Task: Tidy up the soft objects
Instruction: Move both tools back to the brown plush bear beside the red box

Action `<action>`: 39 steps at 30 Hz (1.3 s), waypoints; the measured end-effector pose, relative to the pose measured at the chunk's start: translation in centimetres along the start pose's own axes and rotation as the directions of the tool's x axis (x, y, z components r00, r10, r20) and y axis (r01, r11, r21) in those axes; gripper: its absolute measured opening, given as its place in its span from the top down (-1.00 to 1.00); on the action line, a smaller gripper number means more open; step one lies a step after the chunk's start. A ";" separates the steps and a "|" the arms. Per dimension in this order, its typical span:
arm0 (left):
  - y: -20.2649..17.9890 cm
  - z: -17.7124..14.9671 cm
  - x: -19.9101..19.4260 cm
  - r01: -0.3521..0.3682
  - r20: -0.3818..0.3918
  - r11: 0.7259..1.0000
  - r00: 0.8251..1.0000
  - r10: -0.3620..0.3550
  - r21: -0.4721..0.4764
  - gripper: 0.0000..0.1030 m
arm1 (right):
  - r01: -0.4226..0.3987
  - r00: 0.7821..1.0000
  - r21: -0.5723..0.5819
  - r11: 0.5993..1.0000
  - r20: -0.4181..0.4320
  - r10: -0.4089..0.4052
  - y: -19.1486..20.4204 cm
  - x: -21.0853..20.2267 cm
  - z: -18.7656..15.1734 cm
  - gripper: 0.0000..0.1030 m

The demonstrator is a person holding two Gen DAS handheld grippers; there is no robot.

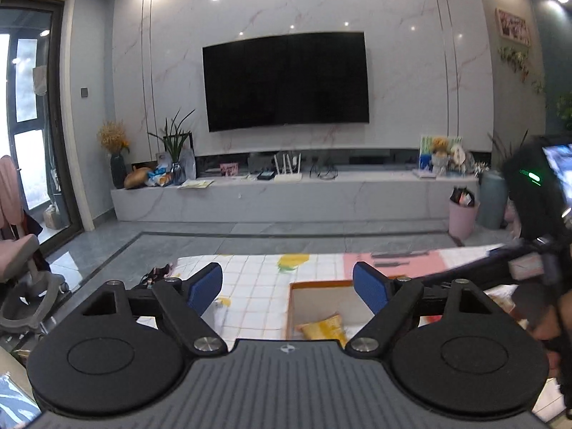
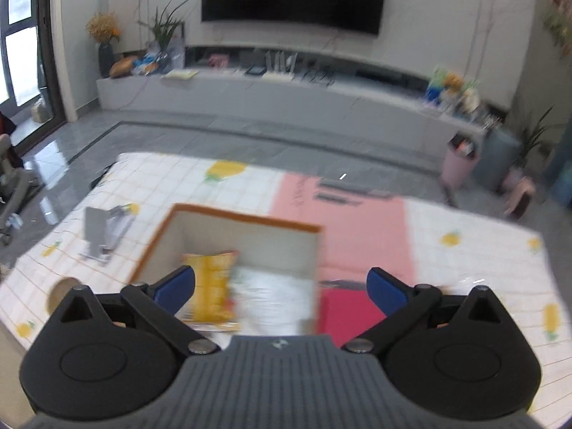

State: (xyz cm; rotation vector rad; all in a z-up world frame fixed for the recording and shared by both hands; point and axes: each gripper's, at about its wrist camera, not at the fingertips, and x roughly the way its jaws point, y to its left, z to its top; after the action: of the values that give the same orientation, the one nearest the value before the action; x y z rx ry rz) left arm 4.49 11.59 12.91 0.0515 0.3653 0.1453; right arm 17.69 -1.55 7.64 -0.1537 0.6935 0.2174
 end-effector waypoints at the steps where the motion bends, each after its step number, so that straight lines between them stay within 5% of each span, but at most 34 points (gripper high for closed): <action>1: -0.3 0.0 -0.2 0.014 0.004 1.000 1.000 -0.014 -0.010 -0.88 | 0.028 0.999 -0.007 1.000 0.018 -0.028 -1.0 -0.9 -0.5 -0.95; 10: -4.4 -1.4 -0.8 0.090 -0.007 0.996 0.996 -0.090 -0.015 -0.89 | 0.158 0.987 0.002 0.987 0.004 -0.158 -10.7 -5.0 -7.4 -0.95; 20: -8.9 -5.6 0.3 0.182 -0.098 0.980 0.977 -0.190 -0.080 -0.88 | 0.247 0.969 0.104 0.963 -0.055 -0.243 -20.0 -4.0 -16.9 -0.95; 23: -11.1 -7.0 0.6 0.208 -0.105 0.978 0.973 -0.207 0.001 -0.88 | 0.274 0.962 0.144 0.951 -0.040 -0.271 -22.0 -3.5 -18.8 -0.95; 30: -16.0 -11.1 1.3 0.247 -0.134 0.963 0.963 -0.233 0.104 -0.88 | 0.250 0.965 0.203 0.947 0.028 -0.261 -24.6 -1.3 -22.0 -0.95; 34: -18.2 -13.5 1.6 0.252 -0.129 0.953 0.964 -0.232 0.170 -0.88 | 0.206 0.976 0.279 0.938 0.016 -0.219 -25.9 1.6 -23.7 -0.95; 39: -19.8 -15.9 2.4 0.311 -0.182 0.929 0.943 -0.277 0.200 -0.88 | 0.178 0.984 0.315 0.932 -0.050 -0.170 -26.1 6.4 -24.6 -0.95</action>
State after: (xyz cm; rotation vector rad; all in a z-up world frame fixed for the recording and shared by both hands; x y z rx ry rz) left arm 3.62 -7.28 -4.32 0.2110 0.5356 -0.1936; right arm 13.82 -31.02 -13.39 0.0924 0.7238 -0.0685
